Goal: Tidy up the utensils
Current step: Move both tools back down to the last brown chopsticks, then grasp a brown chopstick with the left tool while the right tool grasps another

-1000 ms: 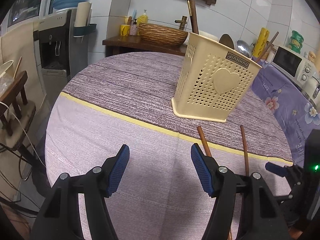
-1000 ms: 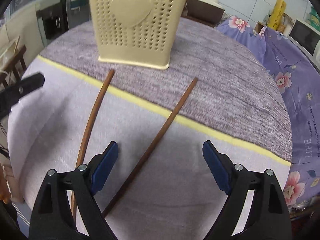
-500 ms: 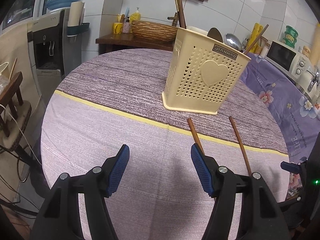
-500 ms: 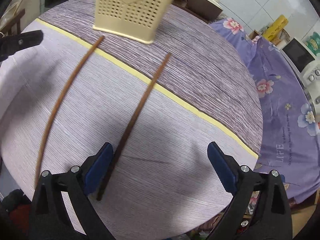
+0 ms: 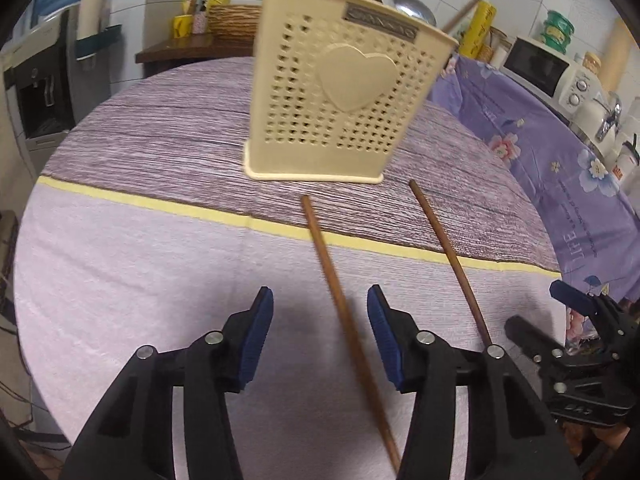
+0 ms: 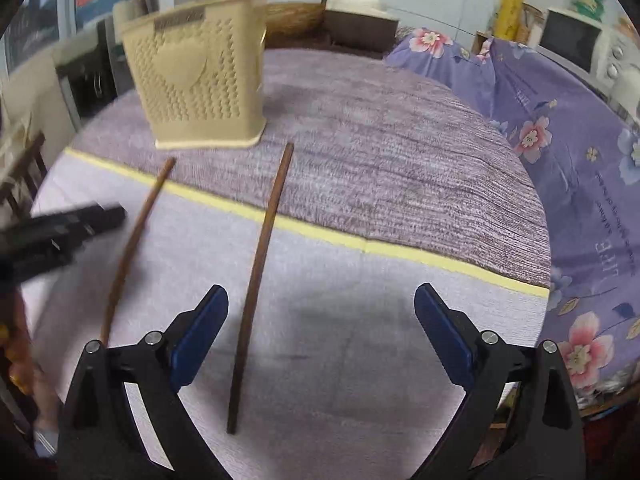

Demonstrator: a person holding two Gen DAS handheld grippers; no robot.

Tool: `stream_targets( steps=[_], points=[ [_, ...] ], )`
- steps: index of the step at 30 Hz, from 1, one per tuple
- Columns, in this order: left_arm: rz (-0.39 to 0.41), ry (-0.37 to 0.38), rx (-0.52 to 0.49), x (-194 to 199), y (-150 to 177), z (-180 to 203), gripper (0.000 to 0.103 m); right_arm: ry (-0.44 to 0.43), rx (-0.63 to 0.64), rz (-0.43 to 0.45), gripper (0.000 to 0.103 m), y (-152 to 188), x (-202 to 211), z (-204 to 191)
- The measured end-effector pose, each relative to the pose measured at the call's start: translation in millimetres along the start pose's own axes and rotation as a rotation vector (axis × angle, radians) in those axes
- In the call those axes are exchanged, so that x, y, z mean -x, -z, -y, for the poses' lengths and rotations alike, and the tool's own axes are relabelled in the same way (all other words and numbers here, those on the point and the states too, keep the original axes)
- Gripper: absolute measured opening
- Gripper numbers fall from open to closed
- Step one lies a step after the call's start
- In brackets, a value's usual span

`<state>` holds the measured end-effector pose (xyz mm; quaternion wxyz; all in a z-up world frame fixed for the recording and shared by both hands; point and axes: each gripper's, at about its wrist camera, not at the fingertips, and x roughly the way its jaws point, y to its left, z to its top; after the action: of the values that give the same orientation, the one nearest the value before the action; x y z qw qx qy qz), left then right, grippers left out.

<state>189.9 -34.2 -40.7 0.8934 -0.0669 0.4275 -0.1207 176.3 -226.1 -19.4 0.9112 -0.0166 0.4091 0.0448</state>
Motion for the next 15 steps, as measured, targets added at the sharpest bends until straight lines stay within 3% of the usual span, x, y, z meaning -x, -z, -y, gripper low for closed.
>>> stream_targets(
  steps=[7,15],
  points=[
    [-0.016,-0.04,0.007,-22.5,-15.4,6.9,0.022,-0.089,-0.058,0.033,0.092,-17.8,-15.7,7.2],
    [-0.026,-0.07,-0.008,-33.8,-28.7,8.9,0.009,-0.112,-0.003,0.011,0.073,-49.6,-42.9,-9.5]
  ],
)
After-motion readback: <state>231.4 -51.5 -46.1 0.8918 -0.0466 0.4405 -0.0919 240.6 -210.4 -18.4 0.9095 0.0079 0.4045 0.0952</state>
